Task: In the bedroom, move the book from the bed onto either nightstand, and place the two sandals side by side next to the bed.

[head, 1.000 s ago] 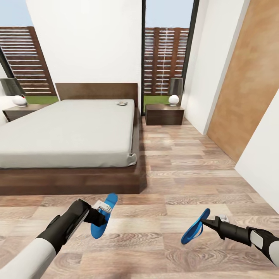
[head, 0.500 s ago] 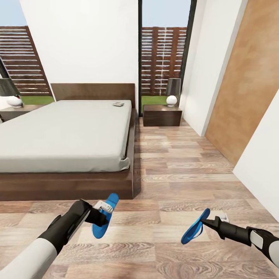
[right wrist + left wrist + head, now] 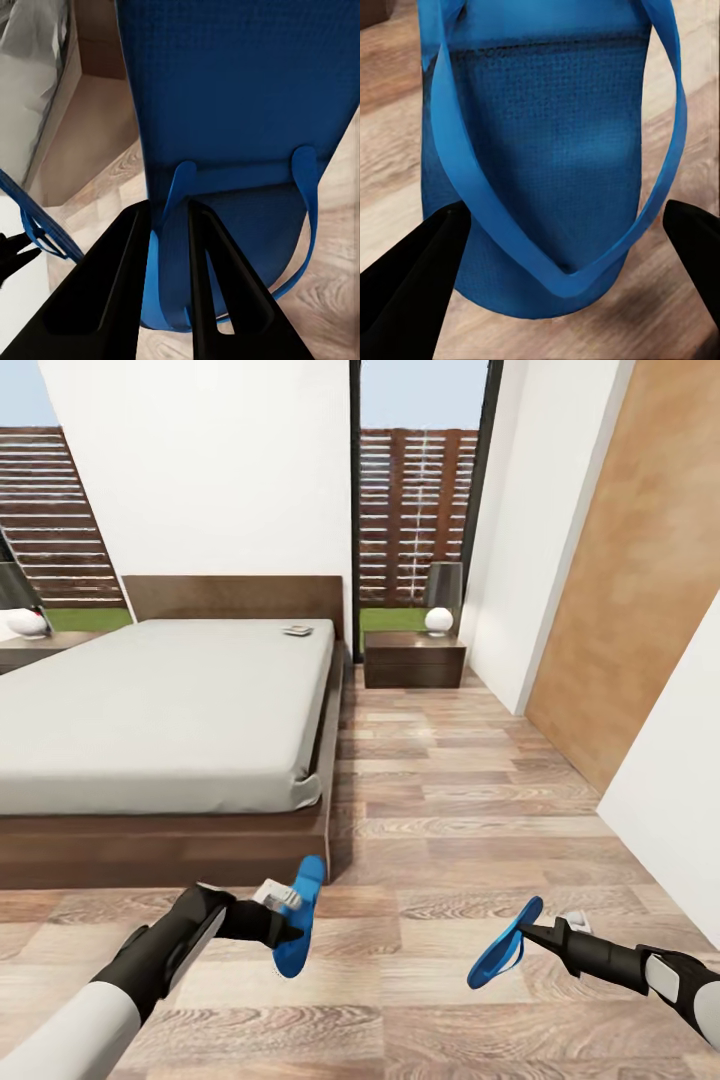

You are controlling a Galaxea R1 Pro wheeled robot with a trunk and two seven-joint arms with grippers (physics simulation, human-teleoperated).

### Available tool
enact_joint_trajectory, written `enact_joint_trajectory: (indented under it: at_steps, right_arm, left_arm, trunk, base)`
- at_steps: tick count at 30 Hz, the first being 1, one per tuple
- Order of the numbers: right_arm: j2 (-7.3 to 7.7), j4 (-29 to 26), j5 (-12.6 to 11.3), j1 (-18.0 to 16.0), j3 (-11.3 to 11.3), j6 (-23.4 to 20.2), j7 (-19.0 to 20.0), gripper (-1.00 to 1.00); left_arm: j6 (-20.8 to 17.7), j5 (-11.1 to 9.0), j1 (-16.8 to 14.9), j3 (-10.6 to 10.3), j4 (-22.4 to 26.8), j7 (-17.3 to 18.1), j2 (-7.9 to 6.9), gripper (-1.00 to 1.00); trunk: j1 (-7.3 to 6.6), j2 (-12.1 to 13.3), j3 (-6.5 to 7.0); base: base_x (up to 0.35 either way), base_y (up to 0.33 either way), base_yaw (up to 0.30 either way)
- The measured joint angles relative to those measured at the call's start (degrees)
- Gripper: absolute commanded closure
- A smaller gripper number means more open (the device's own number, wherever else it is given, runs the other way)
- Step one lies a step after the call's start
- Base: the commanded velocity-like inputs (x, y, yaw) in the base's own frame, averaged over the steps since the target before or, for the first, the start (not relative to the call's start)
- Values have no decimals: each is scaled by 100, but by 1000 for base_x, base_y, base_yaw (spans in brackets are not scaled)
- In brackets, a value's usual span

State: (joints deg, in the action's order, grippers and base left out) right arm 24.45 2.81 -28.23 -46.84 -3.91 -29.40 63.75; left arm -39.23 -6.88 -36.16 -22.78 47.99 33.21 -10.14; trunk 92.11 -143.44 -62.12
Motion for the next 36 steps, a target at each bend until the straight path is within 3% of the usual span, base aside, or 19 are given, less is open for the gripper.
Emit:
enact_joint_trajectory:
  at_steps: [5, 8, 11, 14, 16, 19, 26, 29, 33, 36]
  right_arm:
    - [7, 0, -5, 0, 6, 2, 0, 100]
    - [-4, 0, -4, 0, -1, 29, 0, 100]
    - [-13, 0, 5, 0, -5, 64, 0, 100]
    - [-22, 0, 9, 0, -7, 81, 0, 100]
    - [-25, 0, 11, 0, -8, 92, 0, 100]
    - [-30, 0, 7, 5, -11, 95, 0, 100]
    - [-88, 0, 0, 13, -11, 98, 0, 100]
    - [-105, 0, 1, 16, -9, 96, -1, 100]
    - [-119, -1, 2, 17, -9, 92, -1, 100]
    - [-124, -1, 3, 17, -13, 91, -1, 100]
  left_arm:
    - [392, -501, 7, 7, -594, 62, -30, 100]
    - [1178, -660, 8, 17, -1199, 76, -36, 100]
    - [1518, -822, 9, 19, -1493, 81, -30, 100]
    - [1672, -1198, 8, 22, -1727, 89, -24, 100]
    - [1734, -1577, 9, 22, -1847, 95, -32, 100]
    - [1771, -1791, 13, 21, -1897, 103, -38, 100]
    - [1802, -1932, 28, 6, -1919, 173, -1, 100]
    - [1798, -1948, 32, 5, -1921, 592, 8, 100]
    - [1802, -1923, 90, -4, -2086, 1682, -23, 100]
    - [1823, -1895, 148, -2, -2393, 2276, -22, 100]
  trunk:
    - [0, 0, 0]
    - [0, 0, 0]
    - [0, 0, 0]
    - [0, 0, 0]
    - [0, 0, 0]
    - [0, 0, 0]
    - [1, 0, 0]
    - [1, 0, 0]
    - [1, 0, -1]
    - [1, 0, -1]
  base:
    - [99, -98, 0]
    - [98, -99, 0]
    - [98, -100, 0]
    - [98, -105, 0]
    - [97, -107, 0]
    - [92, -107, 0]
    - [51, -89, 0]
    - [11, -34, 0]
    - [4, -12, 0]
    - [1, -4, 0]
